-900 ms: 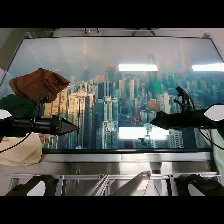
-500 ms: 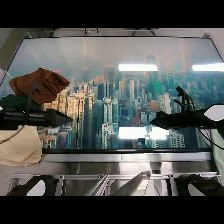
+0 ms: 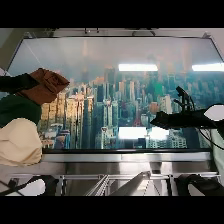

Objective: Fold the shirts.

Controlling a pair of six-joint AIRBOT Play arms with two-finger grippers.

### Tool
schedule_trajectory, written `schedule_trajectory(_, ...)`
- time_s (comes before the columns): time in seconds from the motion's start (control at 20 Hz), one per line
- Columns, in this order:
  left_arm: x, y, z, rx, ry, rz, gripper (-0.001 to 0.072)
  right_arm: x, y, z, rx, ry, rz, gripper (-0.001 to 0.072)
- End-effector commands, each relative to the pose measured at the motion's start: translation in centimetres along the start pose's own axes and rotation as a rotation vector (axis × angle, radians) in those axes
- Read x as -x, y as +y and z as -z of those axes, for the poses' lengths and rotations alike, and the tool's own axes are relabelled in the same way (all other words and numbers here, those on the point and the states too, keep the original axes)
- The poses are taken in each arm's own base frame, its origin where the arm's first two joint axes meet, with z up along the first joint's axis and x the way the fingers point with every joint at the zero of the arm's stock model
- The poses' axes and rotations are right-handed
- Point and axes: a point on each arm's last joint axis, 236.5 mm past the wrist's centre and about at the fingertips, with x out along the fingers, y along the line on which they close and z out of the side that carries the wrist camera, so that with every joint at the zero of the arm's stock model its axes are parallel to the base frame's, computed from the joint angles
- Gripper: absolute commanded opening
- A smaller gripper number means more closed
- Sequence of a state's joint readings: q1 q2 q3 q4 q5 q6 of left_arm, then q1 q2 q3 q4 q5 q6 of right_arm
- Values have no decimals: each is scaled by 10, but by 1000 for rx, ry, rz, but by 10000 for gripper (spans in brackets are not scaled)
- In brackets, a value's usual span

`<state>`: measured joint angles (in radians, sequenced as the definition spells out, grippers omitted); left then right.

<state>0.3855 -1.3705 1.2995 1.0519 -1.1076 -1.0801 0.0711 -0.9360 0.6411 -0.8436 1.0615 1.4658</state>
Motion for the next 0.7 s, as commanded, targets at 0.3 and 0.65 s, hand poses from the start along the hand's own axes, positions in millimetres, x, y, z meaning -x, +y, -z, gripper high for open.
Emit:
schedule_trajectory(0.3, -116, 89, 72, 24, 494, -20, 710, 0, 1, -10, -4, -43, -5, 20)
schedule_trajectory(0.65, -118, 58, 54, -29, 561, 34, 13, 0, 1, -11, -4, -45, -5, 20)
